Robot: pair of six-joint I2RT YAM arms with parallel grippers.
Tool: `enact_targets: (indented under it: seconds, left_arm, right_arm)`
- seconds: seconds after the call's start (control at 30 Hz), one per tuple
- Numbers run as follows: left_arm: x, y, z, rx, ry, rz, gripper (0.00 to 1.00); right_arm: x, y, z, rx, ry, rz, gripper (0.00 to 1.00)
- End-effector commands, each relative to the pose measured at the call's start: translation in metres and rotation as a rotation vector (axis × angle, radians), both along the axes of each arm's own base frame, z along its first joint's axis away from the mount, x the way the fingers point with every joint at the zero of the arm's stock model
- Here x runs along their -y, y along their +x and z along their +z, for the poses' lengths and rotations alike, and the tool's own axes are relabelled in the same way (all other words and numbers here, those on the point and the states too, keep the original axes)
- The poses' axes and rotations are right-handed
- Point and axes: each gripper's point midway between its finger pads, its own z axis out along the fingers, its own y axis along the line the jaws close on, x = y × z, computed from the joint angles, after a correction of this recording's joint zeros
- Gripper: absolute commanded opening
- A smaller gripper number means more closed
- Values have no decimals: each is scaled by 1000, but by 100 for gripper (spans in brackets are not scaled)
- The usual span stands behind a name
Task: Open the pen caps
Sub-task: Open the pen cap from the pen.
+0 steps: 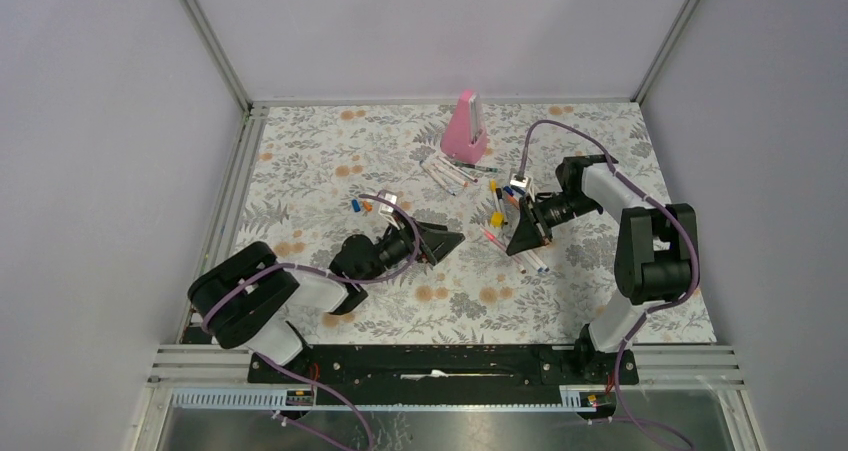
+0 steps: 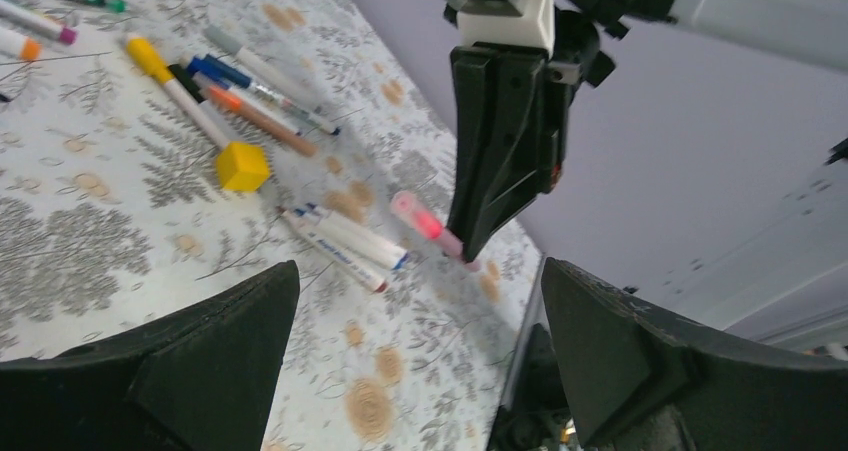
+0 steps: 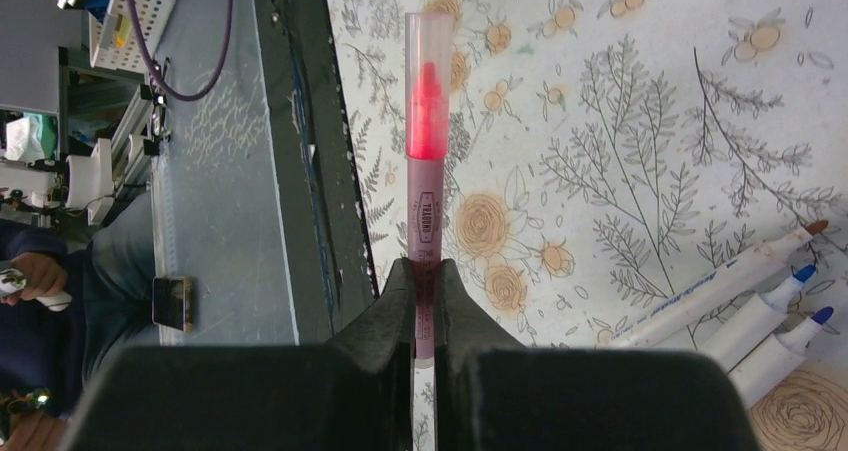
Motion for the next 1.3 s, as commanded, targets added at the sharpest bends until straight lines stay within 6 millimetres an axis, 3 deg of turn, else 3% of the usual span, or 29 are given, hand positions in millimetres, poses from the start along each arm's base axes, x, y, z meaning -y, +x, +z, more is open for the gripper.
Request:
enact_targets:
  seconds: [0.0,0.2,0.53,0.77,1.27]
  left_arm:
    - [9,3,47,-3,-83,-27,99]
    - [11,14,59,-57,-101,23,99]
    - [35,41,49,-151,-115,162,98]
    - [52,44,50,-168,-146,178,84]
    - [72,30,46,-206,-129,125,42]
  right_arm:
    - [-12,3,37,63,103,-28,0]
    - [-21,0,52,25,186,-60,0]
    - [-27,-1,54,-18,220,-77,0]
    - [-30,-3,52,-26,214,-66,0]
    - [-30,2,45,-33,175,-93,0]
